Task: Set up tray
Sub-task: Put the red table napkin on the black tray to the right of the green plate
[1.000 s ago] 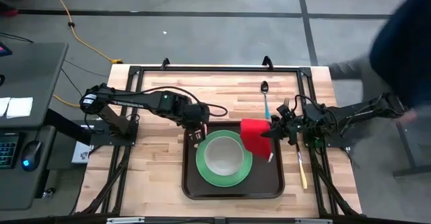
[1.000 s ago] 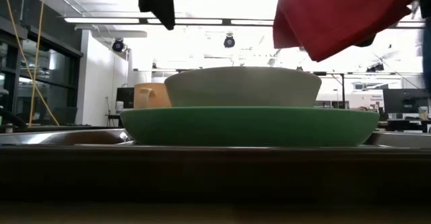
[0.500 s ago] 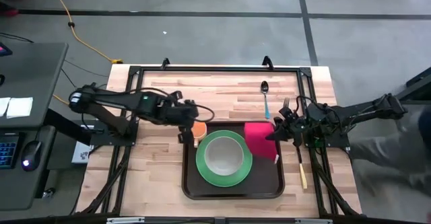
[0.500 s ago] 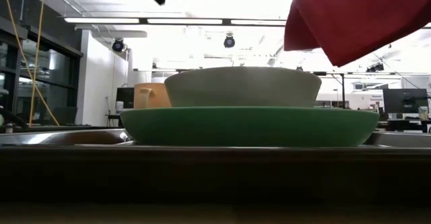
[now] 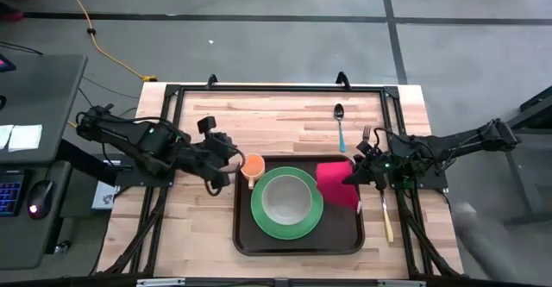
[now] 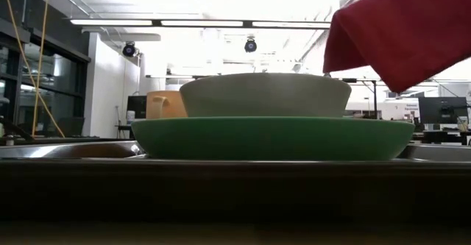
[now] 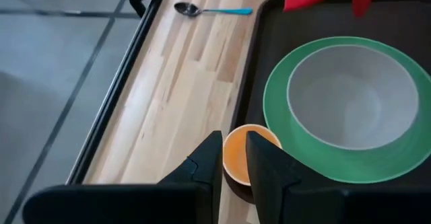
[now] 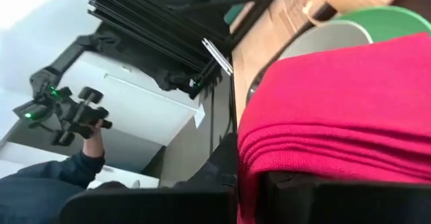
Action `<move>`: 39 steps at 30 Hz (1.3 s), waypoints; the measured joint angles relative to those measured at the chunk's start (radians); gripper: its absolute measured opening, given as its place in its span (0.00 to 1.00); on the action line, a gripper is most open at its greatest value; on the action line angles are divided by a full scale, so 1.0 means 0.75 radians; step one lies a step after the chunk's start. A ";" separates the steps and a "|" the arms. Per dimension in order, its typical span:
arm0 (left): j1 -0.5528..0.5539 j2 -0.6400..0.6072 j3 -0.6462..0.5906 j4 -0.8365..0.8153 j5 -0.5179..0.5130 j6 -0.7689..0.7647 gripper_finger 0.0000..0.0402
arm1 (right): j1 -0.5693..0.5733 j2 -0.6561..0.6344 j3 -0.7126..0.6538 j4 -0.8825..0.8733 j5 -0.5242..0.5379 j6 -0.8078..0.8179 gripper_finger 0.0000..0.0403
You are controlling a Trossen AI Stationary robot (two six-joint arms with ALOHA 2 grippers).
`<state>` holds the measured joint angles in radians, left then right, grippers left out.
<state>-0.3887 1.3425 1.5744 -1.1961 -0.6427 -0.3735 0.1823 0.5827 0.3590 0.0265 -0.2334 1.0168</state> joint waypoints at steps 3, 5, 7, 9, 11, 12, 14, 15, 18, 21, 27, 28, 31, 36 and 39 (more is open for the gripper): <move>-0.038 -0.001 0.000 -0.002 -0.027 0.000 0.24 | 0.030 0.000 0.000 -0.029 0.027 0.023 0.00; -0.066 0.000 0.000 -0.005 -0.040 -0.001 0.24 | 0.051 0.000 0.000 -0.050 0.040 0.044 0.00; -0.090 0.000 0.000 -0.006 -0.055 -0.001 0.24 | 0.072 0.000 0.000 -0.076 0.062 0.074 0.00; -0.116 0.000 0.000 -0.008 -0.071 -0.001 0.24 | 0.096 0.000 0.000 -0.099 0.084 0.112 0.00; -0.139 0.000 0.000 -0.012 -0.094 -0.002 0.24 | 0.122 0.000 0.000 -0.124 0.095 0.147 0.00; -0.153 0.000 0.000 -0.014 -0.103 -0.002 0.24 | 0.135 0.000 0.000 -0.134 0.104 0.167 0.00; -0.177 0.000 0.000 -0.016 -0.125 -0.003 0.24 | 0.158 0.000 0.000 -0.158 0.120 0.206 0.00; -0.187 -0.001 0.000 -0.016 -0.136 -0.002 0.24 | 0.169 0.000 0.000 -0.170 0.126 0.222 0.00; -0.225 -0.027 -0.030 -0.002 -0.171 -0.011 0.24 | 0.203 0.000 0.000 -0.215 0.153 0.275 0.00; -0.248 -0.081 -0.123 0.034 -0.201 -0.062 0.24 | 0.228 0.000 0.000 -0.243 0.179 0.316 0.00; -0.279 -0.209 -0.345 0.263 -0.219 -0.025 0.24 | 0.241 0.000 0.000 -0.239 0.231 0.355 0.00; -0.278 -0.227 -0.384 0.294 -0.217 -0.015 0.24 | 0.241 0.000 0.000 -0.238 0.235 0.355 0.00; -0.277 -0.281 -0.490 0.410 -0.208 0.014 0.24 | 0.241 0.000 0.000 -0.226 0.250 0.356 0.00; -0.277 -0.368 -0.648 0.592 -0.176 0.083 0.24 | 0.241 0.001 0.000 -0.227 0.265 0.360 0.00; -0.277 -0.420 -0.737 0.701 -0.172 0.118 0.24 | 0.241 0.001 0.000 -0.226 0.278 0.360 0.00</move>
<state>-0.5964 1.0276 1.0214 -0.6702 -0.7714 -0.2849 0.3630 0.5831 0.3588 -0.1433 -0.0247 1.2865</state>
